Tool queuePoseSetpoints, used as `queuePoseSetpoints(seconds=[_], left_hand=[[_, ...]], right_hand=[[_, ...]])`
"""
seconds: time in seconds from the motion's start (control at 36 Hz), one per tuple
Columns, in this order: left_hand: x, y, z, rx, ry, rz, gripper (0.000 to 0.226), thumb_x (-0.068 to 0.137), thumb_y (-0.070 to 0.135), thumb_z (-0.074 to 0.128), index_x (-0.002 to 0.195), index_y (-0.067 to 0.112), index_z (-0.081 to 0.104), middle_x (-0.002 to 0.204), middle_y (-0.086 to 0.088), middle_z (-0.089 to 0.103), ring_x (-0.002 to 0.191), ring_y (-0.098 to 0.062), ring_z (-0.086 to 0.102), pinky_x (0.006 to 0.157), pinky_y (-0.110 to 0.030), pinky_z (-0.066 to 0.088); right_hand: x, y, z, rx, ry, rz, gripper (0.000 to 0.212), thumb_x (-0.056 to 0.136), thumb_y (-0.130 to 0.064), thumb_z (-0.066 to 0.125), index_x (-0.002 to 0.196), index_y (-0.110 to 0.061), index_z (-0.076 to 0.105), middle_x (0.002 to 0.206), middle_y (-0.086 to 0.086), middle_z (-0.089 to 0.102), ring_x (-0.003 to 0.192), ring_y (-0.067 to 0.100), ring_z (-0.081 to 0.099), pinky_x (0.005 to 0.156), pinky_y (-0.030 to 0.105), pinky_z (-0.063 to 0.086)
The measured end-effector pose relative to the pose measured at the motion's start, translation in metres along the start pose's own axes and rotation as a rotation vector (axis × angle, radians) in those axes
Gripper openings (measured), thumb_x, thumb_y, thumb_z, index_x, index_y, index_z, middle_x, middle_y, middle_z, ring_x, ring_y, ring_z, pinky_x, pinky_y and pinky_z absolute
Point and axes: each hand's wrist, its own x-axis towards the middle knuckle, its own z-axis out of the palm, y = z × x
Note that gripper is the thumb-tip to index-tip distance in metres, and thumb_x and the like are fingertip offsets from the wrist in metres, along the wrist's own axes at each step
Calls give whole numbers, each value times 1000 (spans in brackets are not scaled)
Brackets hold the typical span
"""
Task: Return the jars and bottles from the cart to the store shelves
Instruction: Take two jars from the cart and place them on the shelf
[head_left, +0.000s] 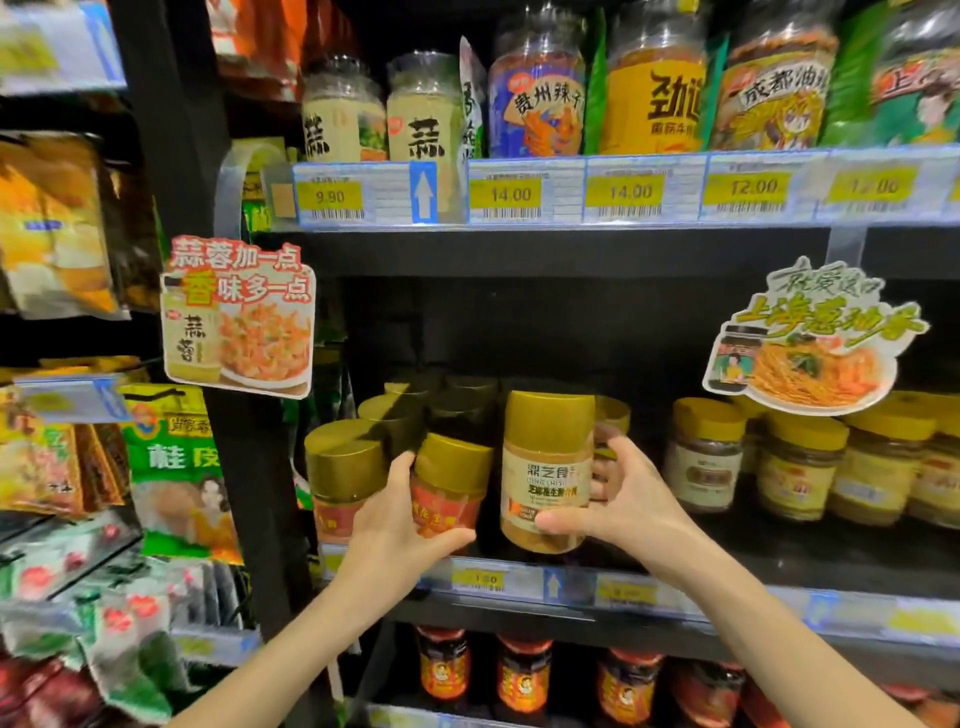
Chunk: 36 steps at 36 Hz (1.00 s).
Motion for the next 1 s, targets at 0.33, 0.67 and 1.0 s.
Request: queuePoseSetpoints(seconds=[0.33, 0.67, 1.0], left_hand=[[15, 0, 1, 99, -84, -129, 80, 67, 42, 79, 122, 12, 29, 118, -7, 58, 107, -25, 59, 89, -34, 50], [12, 3, 0, 102, -58, -166, 80, 64, 44, 80, 121, 17, 32, 121, -5, 57, 108, -25, 58, 89, -35, 50], [4, -2, -4, -12, -56, -76, 88, 66, 50, 75, 136, 22, 28, 128, 2, 54, 114, -17, 54, 99, -38, 47]], right_hand=[[3, 0, 5, -2, -34, -14, 109, 40, -29, 87, 134, -30, 31, 122, -4, 59, 107, 12, 62, 91, 36, 53], [6, 6, 4, -11, -17, -18, 88, 51, -19, 87, 117, -42, 33, 108, -12, 60, 95, 5, 65, 77, 22, 55], [8, 9, 8, -17, 16, -18, 98, 52, -17, 88, 131, -30, 32, 113, -8, 59, 100, 7, 62, 77, 21, 54]])
